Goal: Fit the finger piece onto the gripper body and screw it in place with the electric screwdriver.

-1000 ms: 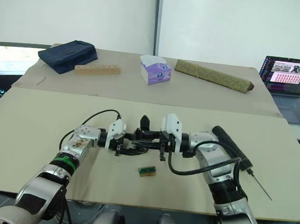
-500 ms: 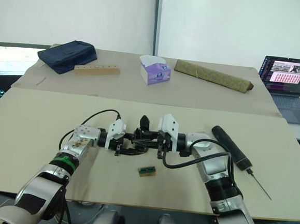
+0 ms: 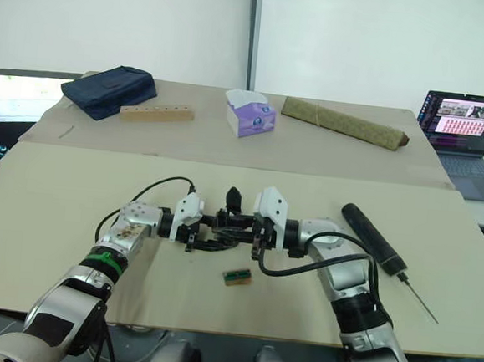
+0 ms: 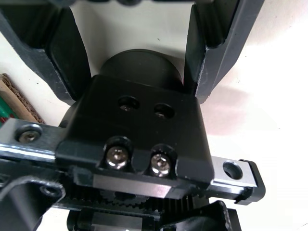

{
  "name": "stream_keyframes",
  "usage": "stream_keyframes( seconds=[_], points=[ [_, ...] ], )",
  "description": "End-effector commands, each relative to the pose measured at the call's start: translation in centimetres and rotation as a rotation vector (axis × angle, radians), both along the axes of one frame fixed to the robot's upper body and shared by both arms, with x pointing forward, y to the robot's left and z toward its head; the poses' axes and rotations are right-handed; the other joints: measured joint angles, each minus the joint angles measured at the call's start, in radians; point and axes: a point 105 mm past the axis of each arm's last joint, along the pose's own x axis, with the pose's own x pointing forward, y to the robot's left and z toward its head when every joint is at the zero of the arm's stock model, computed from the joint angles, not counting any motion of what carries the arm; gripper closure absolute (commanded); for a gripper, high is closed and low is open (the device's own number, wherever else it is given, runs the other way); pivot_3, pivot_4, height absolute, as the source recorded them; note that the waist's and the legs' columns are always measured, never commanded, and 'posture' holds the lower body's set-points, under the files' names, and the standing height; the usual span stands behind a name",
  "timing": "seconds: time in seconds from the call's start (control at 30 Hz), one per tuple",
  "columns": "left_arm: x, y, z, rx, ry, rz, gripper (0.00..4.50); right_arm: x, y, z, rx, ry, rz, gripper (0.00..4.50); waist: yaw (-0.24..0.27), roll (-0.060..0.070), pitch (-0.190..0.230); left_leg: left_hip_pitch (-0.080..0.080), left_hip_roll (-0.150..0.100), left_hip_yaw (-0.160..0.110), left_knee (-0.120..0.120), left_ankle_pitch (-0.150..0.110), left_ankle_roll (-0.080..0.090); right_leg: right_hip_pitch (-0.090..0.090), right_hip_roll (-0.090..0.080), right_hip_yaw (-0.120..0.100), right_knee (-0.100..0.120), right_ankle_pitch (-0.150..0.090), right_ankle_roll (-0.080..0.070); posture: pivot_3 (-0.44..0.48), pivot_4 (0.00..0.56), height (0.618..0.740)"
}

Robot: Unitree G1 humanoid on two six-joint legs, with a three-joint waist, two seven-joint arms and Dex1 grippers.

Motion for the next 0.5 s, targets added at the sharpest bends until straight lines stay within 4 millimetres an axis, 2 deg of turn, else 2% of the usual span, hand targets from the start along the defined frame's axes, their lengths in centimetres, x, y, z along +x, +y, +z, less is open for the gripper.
stream_keyframes(
  seconds=[0.03, 0.3, 0.5],
  points=[
    [0.1, 0.5, -0.8, 0.047, 0.015, 0.027, 2.23, -0.5, 0.2, -1.5, -0.023, 0.076, 0.003, 4.1, 0.0, 0.0, 0.0, 0.0, 0.0, 0.0, 0.0, 0.0, 0.0, 0.0, 0.0, 0.0, 0.0, 0.0, 0.0, 0.0, 0.15, 0.74],
    [-0.1, 0.5, -0.9, 0.045, 0.018, 0.024, 2.23, 1.0, -0.6, -3.1, -0.087, 0.127, -0.074, 4.1, -0.006, 0.001, -0.004, 0.002, 0.0, 0.0, 0.0, 0.0, 0.0, 0.001, 0.0, 0.0, 0.0, 0.0, 0.0, 0.0, 0.15, 0.74],
    [-0.3, 0.5, -1.0, 0.039, 0.02, 0.023, 2.23, 0.8, -0.7, -3.5, -0.111, 0.16, -0.054, 4.1, -0.012, 0.003, -0.008, 0.003, 0.0, 0.0, 0.0, 0.0, 0.0, 0.002, 0.0, 0.0, 0.001, 0.0, 0.0, 0.0, 0.15, 0.74]
  ],
)
